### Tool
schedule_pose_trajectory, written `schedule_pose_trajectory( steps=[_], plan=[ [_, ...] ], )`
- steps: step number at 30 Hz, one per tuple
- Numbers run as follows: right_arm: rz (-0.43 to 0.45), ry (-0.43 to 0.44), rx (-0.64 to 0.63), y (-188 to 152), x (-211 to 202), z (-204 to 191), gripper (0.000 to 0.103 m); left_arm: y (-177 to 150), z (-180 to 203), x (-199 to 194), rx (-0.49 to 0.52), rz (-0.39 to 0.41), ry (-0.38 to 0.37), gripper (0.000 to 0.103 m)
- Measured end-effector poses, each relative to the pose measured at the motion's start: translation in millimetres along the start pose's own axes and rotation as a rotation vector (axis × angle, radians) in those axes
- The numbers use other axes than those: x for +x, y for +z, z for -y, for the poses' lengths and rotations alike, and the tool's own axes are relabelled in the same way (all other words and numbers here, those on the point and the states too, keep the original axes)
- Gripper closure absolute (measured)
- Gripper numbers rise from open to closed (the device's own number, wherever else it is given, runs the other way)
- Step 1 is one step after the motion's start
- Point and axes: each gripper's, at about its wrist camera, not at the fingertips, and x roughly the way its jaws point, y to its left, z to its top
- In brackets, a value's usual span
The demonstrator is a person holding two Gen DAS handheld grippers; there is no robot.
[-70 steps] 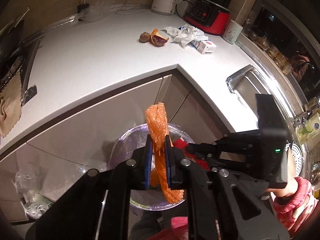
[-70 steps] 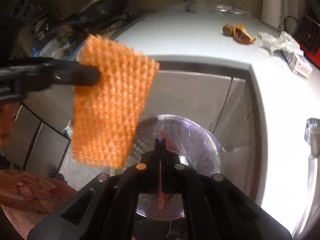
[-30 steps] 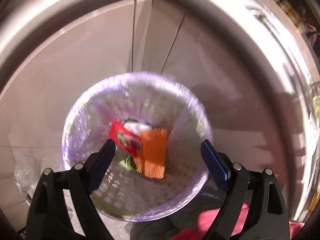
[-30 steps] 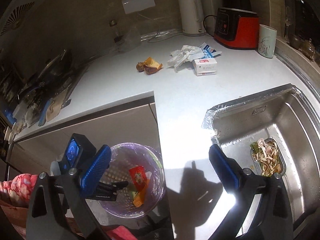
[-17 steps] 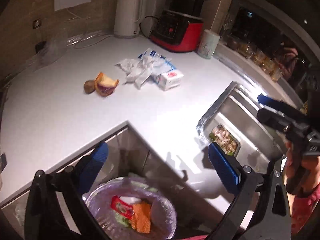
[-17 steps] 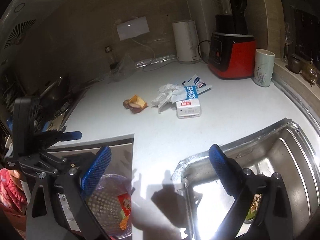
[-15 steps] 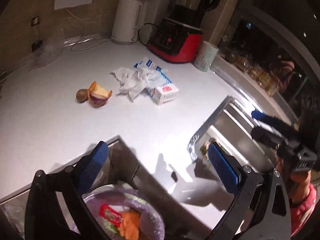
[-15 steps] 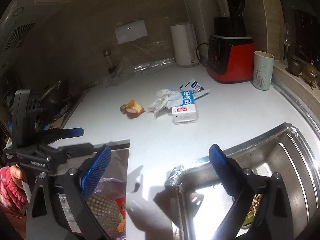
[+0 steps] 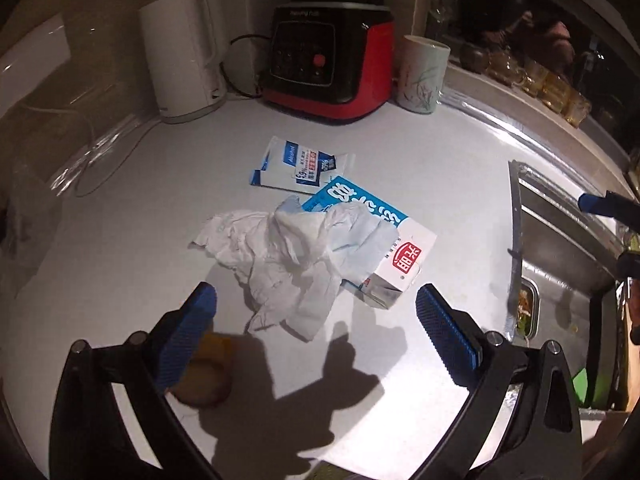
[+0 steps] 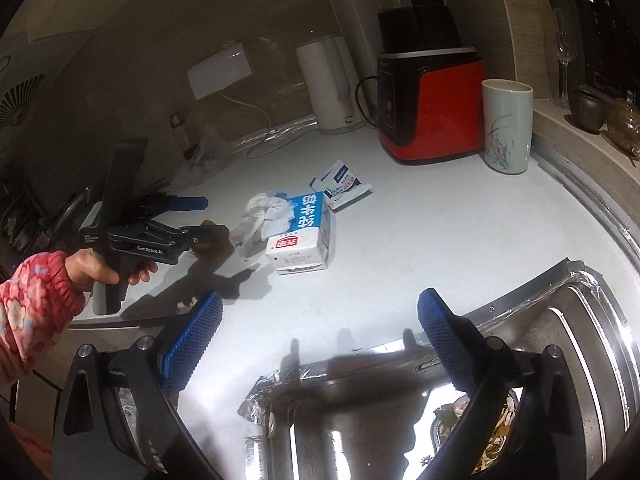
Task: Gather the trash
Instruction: 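Close the left tool on the crumpled white tissues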
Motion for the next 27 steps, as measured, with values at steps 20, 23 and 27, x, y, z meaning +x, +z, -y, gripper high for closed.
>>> schedule_pose_trajectory(
  steps=[20, 23, 27],
  plan=[
    [-0.046, -0.018, 0.049, 1.4, 26.8, 18.9, 0.006, 26.2, -18.6, 58.3, 0.15, -0.169, -0.177, 0.006],
    [-0.052, -0.016, 0.052, 0.8, 30.3, 20.8, 0.006, 27.1, -18.0, 53.7, 0.189, -0.166, -0.108, 0.006],
    [-0.056, -0.015, 0.05, 0.6, 31.8, 21.8, 0.006, 27.2, -18.1, 42.2, 0.232, -0.189, -0.2, 0.006]
  ],
)
